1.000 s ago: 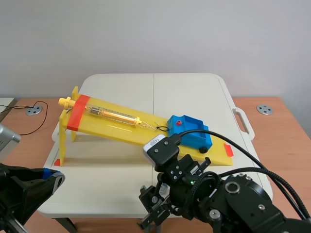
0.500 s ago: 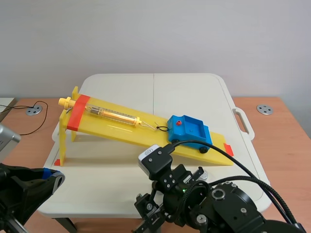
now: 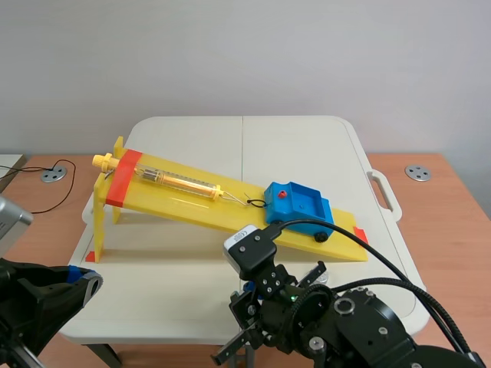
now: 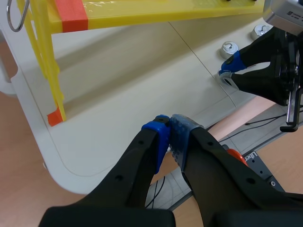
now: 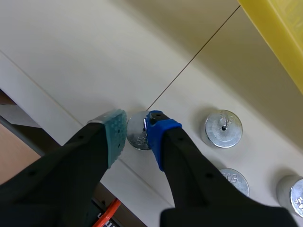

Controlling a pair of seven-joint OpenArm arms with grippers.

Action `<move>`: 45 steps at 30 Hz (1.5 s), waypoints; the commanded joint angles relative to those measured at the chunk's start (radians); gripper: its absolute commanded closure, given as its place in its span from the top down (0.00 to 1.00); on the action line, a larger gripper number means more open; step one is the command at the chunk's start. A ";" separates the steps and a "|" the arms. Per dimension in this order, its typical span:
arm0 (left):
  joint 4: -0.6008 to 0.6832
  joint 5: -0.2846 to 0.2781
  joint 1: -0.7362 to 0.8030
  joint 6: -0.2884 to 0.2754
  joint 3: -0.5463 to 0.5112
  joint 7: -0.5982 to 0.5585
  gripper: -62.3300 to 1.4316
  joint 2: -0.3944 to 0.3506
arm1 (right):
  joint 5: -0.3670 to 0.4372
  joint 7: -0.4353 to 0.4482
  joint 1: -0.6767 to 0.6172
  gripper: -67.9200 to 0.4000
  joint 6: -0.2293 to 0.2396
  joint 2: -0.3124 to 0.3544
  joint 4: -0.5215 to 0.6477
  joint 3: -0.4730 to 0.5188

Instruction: Place the four metal weights on the blue cart on the ramp.

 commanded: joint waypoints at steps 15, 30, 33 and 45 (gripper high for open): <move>0.067 -0.051 -0.019 -0.025 -0.013 -0.082 0.08 0.011 | 0.166 -0.005 -0.056 0.02 -0.015 0.145 0.337 0.060; 0.067 -0.051 -0.020 -0.025 -0.013 -0.082 0.08 0.011 | 0.518 -0.156 -0.294 0.02 0.091 0.213 0.766 0.438; 0.067 -0.051 -0.020 -0.025 -0.013 -0.082 0.08 0.011 | 0.589 -0.159 -0.280 0.02 0.090 0.211 0.775 0.527; 0.067 -0.051 -0.020 -0.025 -0.013 -0.082 0.08 0.011 | 0.611 -0.158 -0.001 0.01 0.090 0.044 0.553 0.597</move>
